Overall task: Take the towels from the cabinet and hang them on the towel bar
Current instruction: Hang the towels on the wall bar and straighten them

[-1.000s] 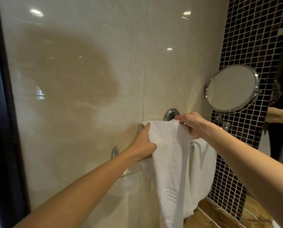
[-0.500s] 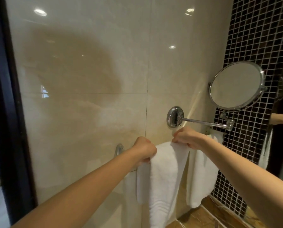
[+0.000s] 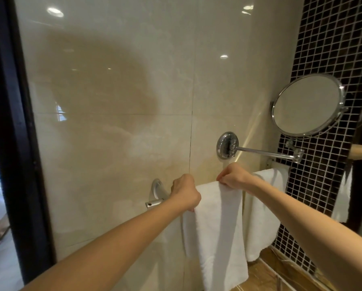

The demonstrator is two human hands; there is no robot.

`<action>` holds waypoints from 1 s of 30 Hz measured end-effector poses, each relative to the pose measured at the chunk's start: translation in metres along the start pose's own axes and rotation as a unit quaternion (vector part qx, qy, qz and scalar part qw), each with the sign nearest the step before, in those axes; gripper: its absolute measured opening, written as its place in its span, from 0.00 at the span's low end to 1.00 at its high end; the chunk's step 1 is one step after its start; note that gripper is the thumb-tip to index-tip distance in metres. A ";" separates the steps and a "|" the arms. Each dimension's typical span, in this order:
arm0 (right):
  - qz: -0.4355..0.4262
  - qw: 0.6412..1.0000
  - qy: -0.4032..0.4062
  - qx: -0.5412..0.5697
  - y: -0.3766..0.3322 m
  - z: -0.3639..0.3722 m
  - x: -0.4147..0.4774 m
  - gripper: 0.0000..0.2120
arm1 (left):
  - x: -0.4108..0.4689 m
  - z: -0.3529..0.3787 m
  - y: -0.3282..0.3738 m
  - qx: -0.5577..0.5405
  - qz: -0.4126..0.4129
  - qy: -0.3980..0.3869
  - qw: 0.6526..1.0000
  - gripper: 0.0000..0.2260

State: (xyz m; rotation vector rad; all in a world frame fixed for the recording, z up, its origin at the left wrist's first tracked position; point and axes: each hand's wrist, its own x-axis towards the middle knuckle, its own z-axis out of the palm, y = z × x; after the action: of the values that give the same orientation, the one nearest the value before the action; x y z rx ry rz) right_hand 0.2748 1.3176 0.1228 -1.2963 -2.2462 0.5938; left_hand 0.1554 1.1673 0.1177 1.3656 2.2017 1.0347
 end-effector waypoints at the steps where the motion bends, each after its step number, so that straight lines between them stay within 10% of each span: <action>1: -0.006 1.000 -0.002 -0.012 0.001 0.003 0.000 0.13 | -0.001 0.001 0.001 0.048 0.018 0.018 0.998 0.20; 11: -0.080 0.976 0.031 -0.202 0.005 0.006 -0.014 0.15 | -0.012 -0.003 0.012 0.308 0.134 0.025 0.942 0.11; 21: -0.316 0.903 0.094 -0.276 0.018 0.011 -0.060 0.15 | -0.015 0.015 -0.009 0.491 0.361 0.087 0.788 0.15; 30: -0.282 0.930 0.030 -0.232 0.023 0.016 -0.051 0.16 | 0.006 0.028 -0.011 0.464 0.346 0.053 0.814 0.24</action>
State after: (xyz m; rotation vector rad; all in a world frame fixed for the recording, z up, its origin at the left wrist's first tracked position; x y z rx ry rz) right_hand 0.3035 1.2812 0.0870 -0.7571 -2.6298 -0.1949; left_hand 0.1627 1.1809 0.0912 2.7191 2.4245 0.0836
